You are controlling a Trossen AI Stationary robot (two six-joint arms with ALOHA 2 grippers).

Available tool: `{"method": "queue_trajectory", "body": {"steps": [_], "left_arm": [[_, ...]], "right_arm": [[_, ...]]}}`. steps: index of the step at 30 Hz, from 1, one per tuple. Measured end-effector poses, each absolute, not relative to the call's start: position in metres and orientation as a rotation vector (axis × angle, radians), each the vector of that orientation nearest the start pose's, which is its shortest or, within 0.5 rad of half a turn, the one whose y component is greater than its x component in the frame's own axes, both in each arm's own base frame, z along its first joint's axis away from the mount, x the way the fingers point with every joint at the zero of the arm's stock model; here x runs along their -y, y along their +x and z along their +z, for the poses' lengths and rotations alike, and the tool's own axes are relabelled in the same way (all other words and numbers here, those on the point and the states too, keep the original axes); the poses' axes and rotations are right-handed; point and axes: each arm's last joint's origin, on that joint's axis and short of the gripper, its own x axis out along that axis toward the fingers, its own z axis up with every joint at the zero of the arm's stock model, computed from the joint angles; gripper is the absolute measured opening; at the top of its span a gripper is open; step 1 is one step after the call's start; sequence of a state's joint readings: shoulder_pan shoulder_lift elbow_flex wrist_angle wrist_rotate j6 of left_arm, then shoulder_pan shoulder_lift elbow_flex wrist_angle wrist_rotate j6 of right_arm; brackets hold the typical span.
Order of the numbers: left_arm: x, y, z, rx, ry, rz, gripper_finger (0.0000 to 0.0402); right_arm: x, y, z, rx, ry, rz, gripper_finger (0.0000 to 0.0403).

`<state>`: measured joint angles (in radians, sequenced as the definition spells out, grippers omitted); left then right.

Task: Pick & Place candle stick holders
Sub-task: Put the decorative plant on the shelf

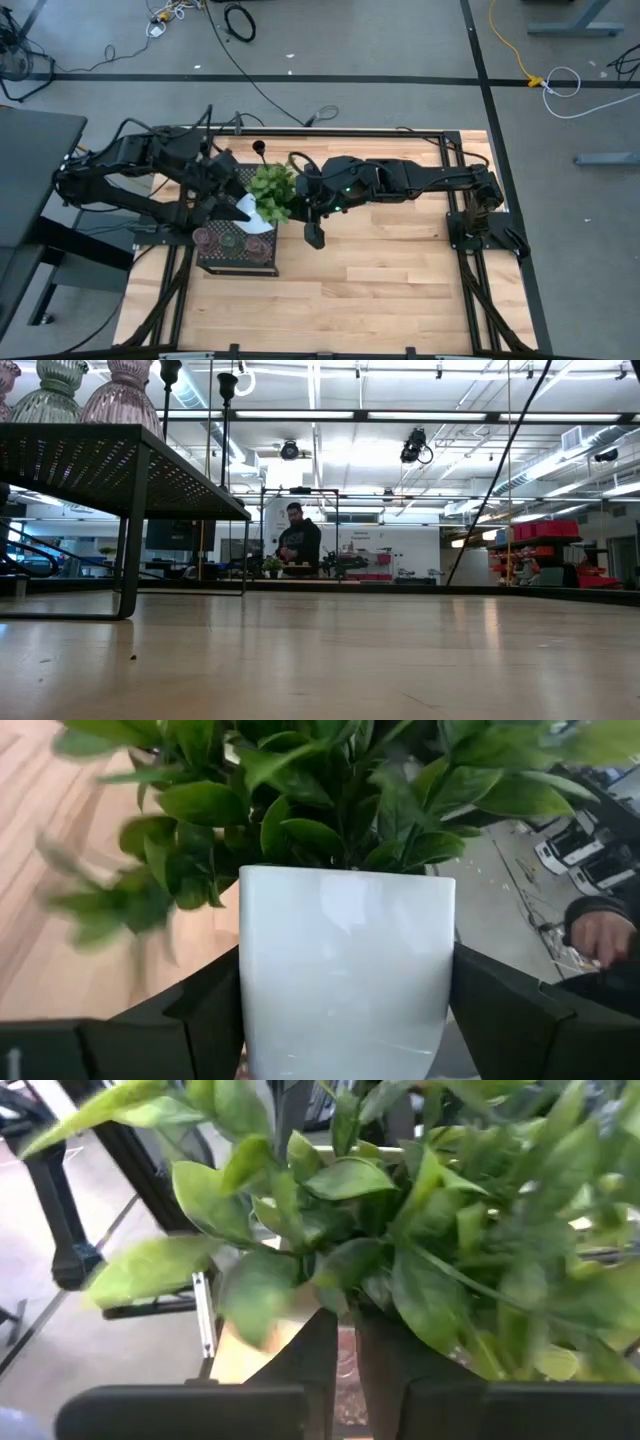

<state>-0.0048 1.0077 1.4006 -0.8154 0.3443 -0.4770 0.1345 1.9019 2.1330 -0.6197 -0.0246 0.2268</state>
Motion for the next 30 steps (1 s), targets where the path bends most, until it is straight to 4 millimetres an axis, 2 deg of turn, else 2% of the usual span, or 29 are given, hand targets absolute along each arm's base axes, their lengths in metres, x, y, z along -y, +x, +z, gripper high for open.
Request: {"method": "queue_trajectory", "body": {"steps": [5, 15, 30], "left_arm": [[0.01, 0.158, 0.441, -0.464, -0.531, -0.24, 0.0291], [0.008, 0.122, 0.451, -0.376, -0.495, -0.175, 0.0291], [0.005, 0.061, 0.461, -0.198, -0.389, -0.122, 0.0291]], "right_arm": [[-0.057, 0.413, 0.433, -0.41, 0.223, 0.088, 0.0065], [-0.061, 0.412, 0.433, -0.418, 0.25, 0.102, 0.0112], [-0.068, 0.409, 0.428, -0.481, 0.312, 0.094, 0.0108]]}}
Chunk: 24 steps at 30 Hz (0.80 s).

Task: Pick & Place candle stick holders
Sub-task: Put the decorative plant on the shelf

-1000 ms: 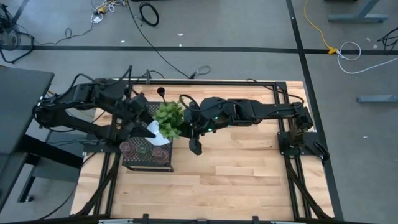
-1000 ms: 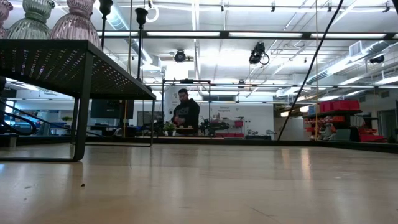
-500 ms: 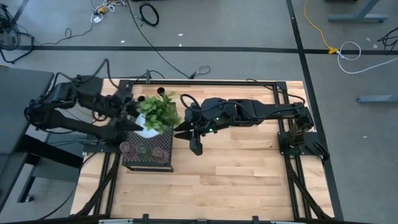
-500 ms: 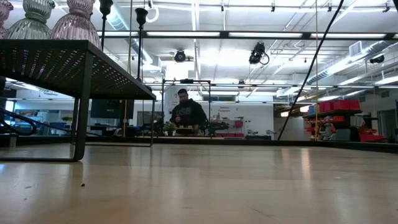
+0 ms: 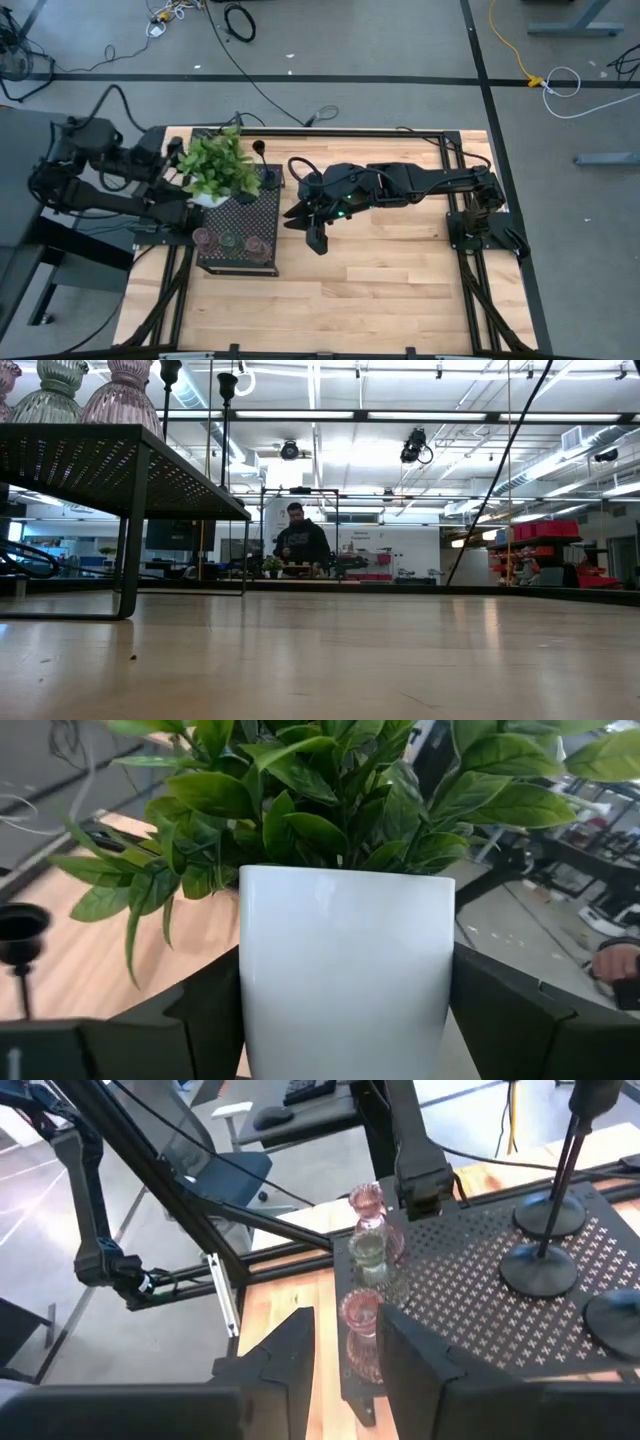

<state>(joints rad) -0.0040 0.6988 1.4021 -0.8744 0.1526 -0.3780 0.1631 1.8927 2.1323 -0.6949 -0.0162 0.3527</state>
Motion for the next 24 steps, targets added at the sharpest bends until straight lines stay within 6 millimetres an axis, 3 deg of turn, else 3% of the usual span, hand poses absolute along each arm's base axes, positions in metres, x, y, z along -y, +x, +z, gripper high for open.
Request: {"method": "queue_trajectory", "body": {"steps": [11, 24], "left_arm": [[0.003, 0.027, 0.46, -0.121, -0.304, -0.071, 0.0291], [0.001, -0.003, 0.445, -0.186, -0.304, -0.006, 0.029]], "right_arm": [[-0.068, 0.408, 0.426, -0.504, 0.366, 0.074, 0.0107], [-0.067, 0.408, 0.425, -0.504, 0.376, 0.036, 0.0107]]}}
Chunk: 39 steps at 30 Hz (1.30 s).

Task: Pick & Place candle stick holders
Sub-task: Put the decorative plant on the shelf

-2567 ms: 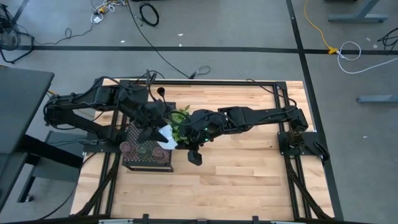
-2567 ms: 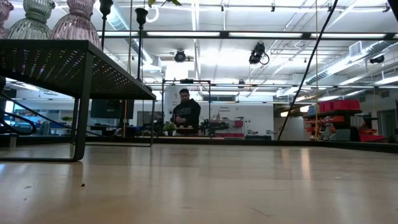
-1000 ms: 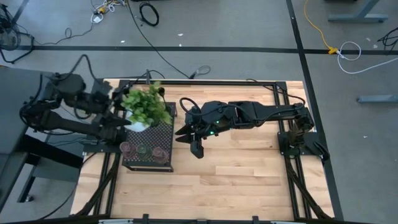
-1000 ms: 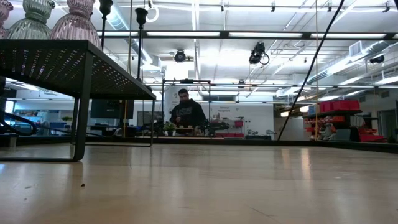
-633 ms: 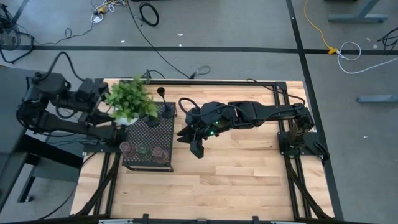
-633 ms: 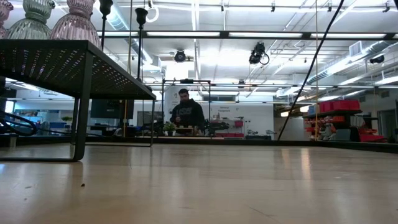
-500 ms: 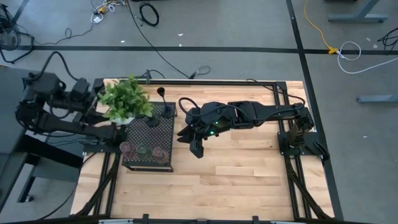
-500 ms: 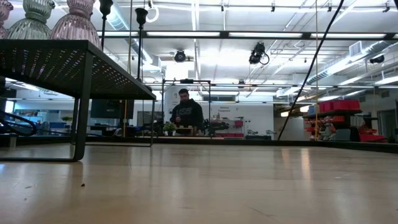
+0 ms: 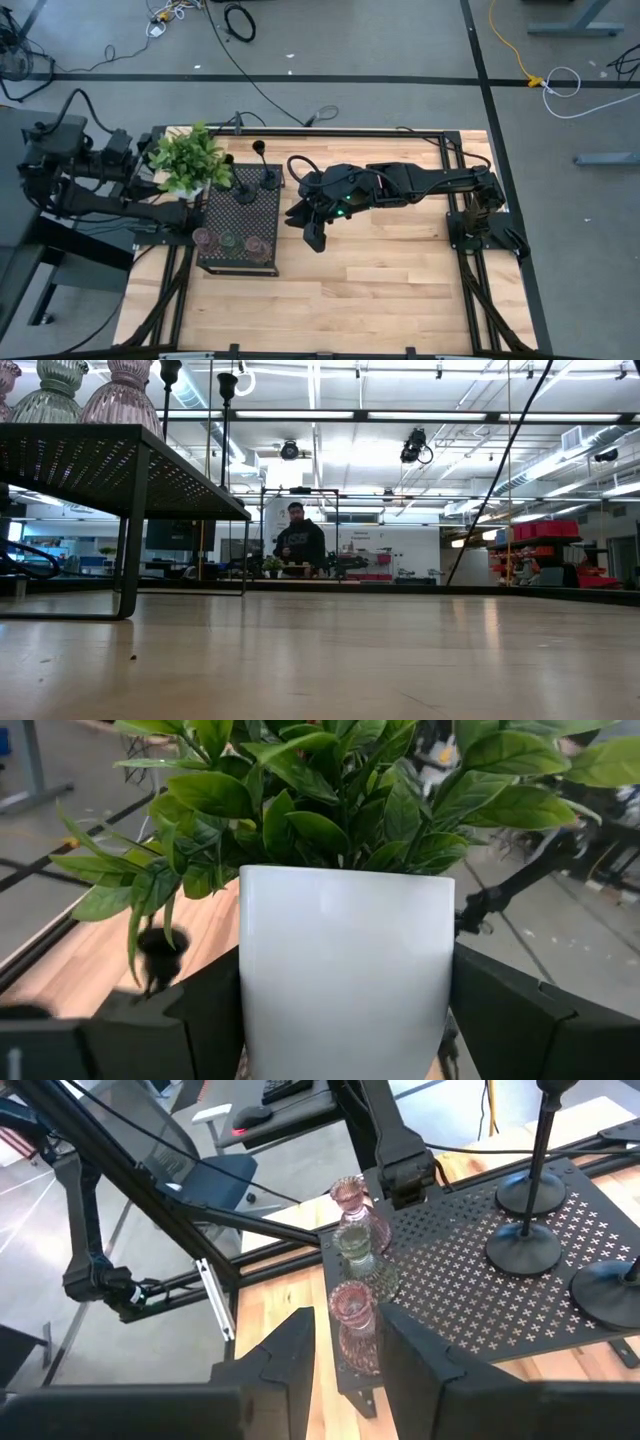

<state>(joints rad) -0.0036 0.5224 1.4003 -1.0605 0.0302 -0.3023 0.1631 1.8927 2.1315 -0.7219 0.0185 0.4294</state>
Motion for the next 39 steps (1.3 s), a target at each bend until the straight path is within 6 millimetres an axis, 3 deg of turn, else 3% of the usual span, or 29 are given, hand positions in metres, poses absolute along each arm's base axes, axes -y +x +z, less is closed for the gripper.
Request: {"method": "queue_trajectory", "body": {"steps": [12, 16, 20, 25, 39], "left_arm": [[0.0, -0.042, 0.432, -0.149, -0.304, 0.024, 0.029], [0.0, -0.047, 0.431, -0.114, -0.277, 0.014, 0.029], [0.001, -0.025, 0.412, -0.103, -0.252, -0.023, 0.029], [0.003, -0.005, 0.38, -0.117, -0.292, -0.083, 0.029], [0.005, -0.001, 0.315, 0.002, -0.334, -0.169, 0.029]], "right_arm": [[-0.066, 0.409, 0.427, -0.475, 0.411, 0.008, 0.0107], [-0.067, 0.416, 0.448, -0.253, 0.455, 0.061, 0.0107], [-0.068, 0.422, 0.475, 0.049, 0.449, 0.136, 0.0107], [-0.067, 0.424, 0.464, -0.043, 0.409, 0.11, 0.0107], [-0.07, 0.42, 0.451, -0.202, 0.469, 0.081, 0.0107]]}}
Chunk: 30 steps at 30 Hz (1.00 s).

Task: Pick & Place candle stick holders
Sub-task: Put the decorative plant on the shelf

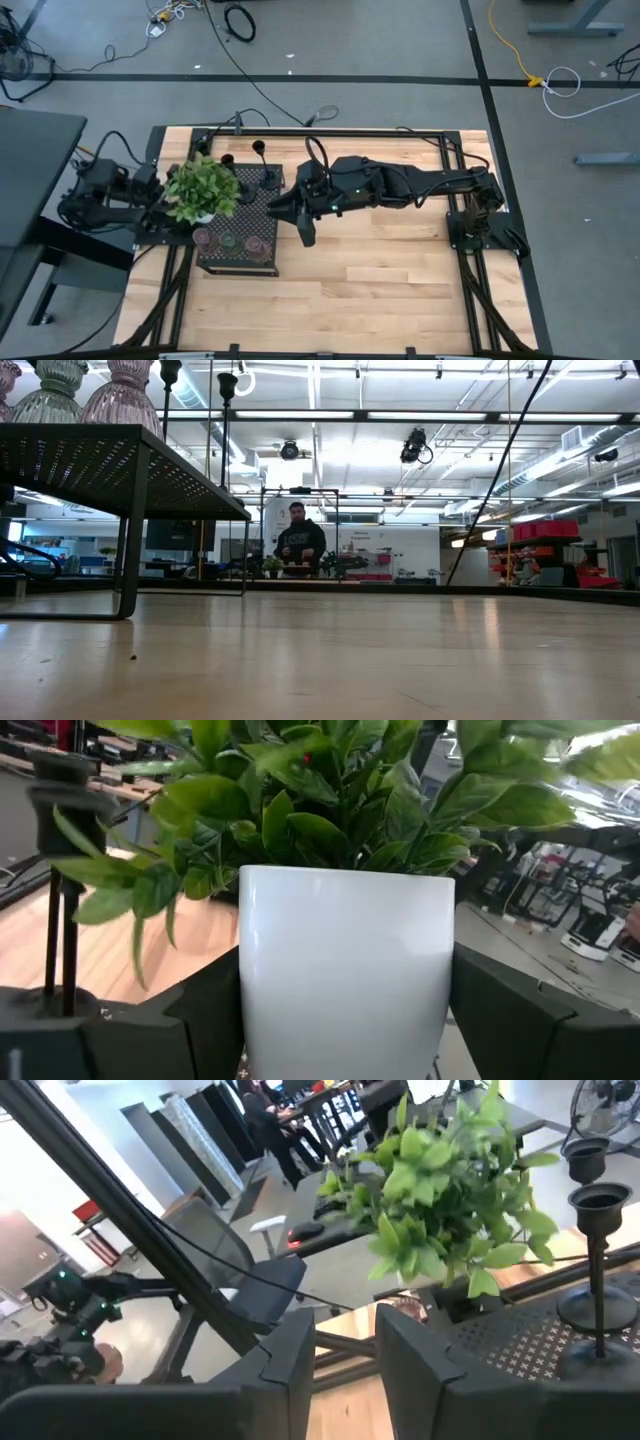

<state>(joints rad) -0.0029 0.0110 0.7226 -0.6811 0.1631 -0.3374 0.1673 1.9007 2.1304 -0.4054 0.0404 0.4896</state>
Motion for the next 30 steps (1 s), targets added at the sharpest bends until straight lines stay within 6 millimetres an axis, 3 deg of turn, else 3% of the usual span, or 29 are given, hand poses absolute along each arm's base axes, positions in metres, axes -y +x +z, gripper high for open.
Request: {"method": "queue_trajectory", "body": {"steps": [14, 30], "left_arm": [[0.007, 0.022, 0.291, -0.029, -0.25, -0.241, 0.029], [0.005, 0.021, 0.278, -0.15, -0.204, -0.176, 0.029]], "right_arm": [[-0.069, 0.42, 0.45, -0.206, 0.519, 0.052, 0.0107], [-0.069, 0.42, 0.451, -0.192, 0.536, 0.027, 0.0107]]}}
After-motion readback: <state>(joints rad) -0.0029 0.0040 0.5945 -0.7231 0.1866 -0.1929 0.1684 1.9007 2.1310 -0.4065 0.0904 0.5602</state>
